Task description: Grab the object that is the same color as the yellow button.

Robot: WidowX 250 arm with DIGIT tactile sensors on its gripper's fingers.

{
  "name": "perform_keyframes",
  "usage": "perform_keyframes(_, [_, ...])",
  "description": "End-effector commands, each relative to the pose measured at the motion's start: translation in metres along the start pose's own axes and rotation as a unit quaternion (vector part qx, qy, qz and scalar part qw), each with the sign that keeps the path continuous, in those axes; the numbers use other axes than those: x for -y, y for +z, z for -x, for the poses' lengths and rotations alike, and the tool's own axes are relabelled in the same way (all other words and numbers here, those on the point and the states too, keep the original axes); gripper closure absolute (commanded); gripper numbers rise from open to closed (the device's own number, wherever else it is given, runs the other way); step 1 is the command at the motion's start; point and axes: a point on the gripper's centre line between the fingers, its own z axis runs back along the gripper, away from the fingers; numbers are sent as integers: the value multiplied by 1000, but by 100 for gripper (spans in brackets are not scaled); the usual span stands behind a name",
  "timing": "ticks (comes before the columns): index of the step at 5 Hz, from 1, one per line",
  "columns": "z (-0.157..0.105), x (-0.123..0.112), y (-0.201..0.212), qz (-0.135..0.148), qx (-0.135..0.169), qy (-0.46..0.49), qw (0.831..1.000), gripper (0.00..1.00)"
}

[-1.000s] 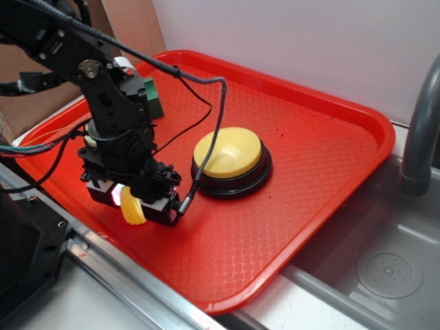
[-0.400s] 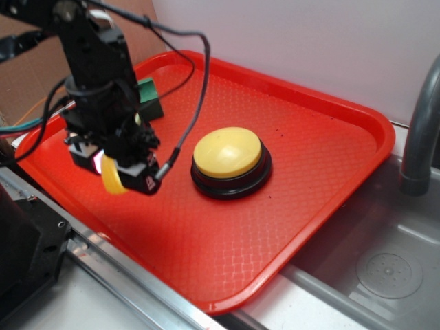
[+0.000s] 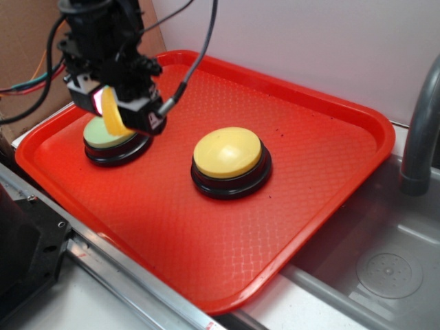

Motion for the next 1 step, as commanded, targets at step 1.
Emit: perform_keyframes(1, [-20,2,15,-10,39,-41,998,100])
